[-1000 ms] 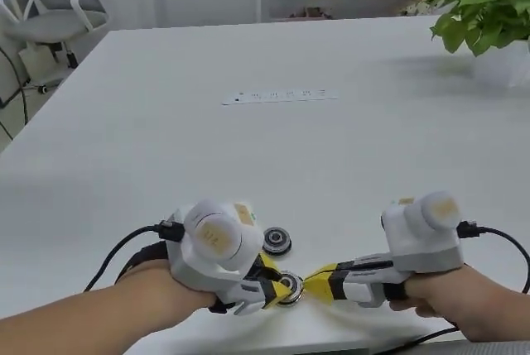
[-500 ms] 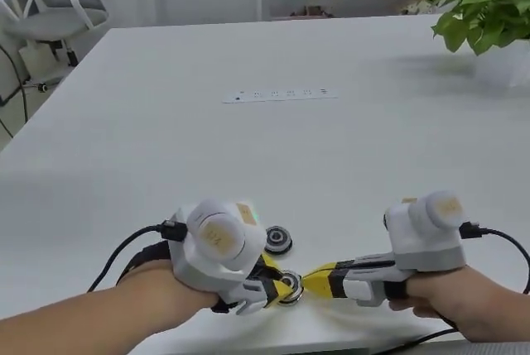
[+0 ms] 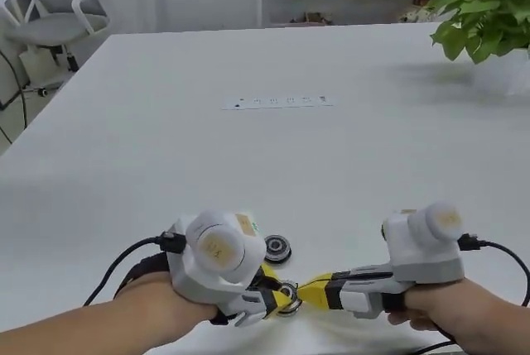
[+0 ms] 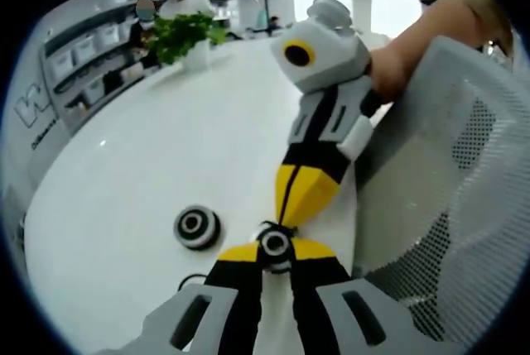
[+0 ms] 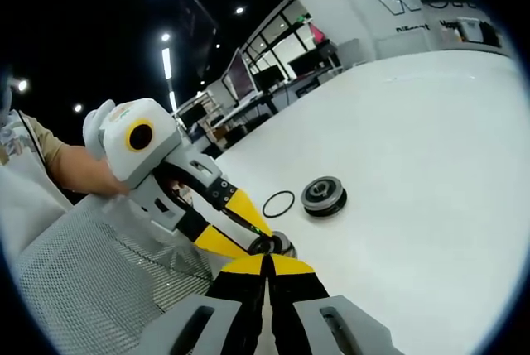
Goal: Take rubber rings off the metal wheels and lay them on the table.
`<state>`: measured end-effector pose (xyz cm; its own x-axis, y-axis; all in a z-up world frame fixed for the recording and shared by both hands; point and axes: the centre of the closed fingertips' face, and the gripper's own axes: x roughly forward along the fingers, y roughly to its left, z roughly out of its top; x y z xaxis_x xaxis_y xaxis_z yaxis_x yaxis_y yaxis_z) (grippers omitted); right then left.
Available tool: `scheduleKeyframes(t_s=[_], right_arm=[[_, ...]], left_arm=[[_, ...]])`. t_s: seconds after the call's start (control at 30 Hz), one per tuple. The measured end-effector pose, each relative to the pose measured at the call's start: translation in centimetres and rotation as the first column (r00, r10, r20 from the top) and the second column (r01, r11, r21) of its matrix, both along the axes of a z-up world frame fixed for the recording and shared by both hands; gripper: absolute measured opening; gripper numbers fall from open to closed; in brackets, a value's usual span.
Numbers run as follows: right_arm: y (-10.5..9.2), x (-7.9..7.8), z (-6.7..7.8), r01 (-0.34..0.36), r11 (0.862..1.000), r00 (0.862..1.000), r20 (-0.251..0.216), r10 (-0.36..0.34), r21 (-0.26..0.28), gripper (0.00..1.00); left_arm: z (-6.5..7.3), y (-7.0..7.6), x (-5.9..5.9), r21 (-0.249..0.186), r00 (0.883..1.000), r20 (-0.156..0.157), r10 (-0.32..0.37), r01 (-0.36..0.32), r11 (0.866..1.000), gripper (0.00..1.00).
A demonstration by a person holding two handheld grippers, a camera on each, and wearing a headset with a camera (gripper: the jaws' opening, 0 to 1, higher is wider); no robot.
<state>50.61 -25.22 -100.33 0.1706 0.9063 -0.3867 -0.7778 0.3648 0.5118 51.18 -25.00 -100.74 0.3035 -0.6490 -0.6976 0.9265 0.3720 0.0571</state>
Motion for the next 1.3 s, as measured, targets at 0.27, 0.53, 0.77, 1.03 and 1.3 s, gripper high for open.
scheduleKeyframes(t_s=[0.27,0.53,0.77,1.03,1.3], right_arm=[[0.15,-0.03,0.01,-0.01,1.0,1.0,-0.004,0.01,0.015,0.0],[0.33,-0.11,0.25,-0.014,0.999,1.0,-0.005,0.014,0.035,0.0],[0.42,-0.18,0.4,-0.019,0.999,1.0,-0.007,0.02,0.05,0.0],[0.66,-0.45,0.74,-0.042,0.996,0.999,-0.001,0.042,0.074,0.0],[0.24,0.08,0.54,-0.008,0.998,1.0,-0.001,0.008,0.062,0.0]], left_arm=[[0.01,0.0,-0.03,-0.004,1.0,-0.001,0.0,0.0,1.0,0.12],[-0.01,0.01,-0.02,-0.01,1.0,-0.004,0.0,0.0,1.0,0.12],[-0.01,0.0,-0.01,-0.015,1.0,-0.003,-0.001,0.001,1.0,0.12],[0.07,-0.02,0.0,-0.022,1.0,-0.002,-0.002,0.002,1.0,0.12],[0.08,-0.01,0.01,-0.026,1.0,-0.001,-0.003,0.003,1.0,0.12]])
